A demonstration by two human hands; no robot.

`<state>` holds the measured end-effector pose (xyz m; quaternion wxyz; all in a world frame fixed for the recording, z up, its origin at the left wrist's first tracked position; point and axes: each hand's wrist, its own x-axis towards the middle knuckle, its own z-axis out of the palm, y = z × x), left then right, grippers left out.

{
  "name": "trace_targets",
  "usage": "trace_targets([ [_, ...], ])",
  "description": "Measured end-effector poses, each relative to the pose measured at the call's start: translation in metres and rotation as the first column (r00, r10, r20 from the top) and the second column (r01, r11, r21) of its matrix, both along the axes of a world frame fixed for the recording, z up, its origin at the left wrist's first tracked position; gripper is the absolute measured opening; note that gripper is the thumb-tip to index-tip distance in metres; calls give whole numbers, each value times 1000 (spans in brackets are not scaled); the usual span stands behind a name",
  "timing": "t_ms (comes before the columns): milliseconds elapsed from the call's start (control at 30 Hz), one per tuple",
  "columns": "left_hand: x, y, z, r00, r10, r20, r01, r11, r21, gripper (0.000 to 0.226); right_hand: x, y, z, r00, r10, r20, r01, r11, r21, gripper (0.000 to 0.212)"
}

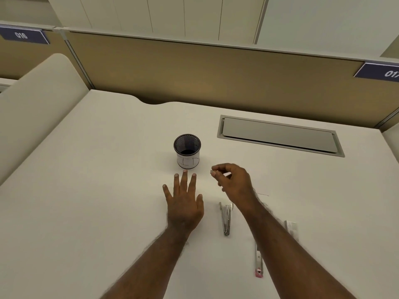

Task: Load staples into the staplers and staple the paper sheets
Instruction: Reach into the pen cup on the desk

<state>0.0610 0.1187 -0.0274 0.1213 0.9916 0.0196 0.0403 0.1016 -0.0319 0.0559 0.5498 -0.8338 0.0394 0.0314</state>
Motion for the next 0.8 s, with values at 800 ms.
trace_targets([
  [800,6,44,-46,992,-55,-110,58,998,24,62,97,92,-23,999,12,46,7,921,-389,21],
])
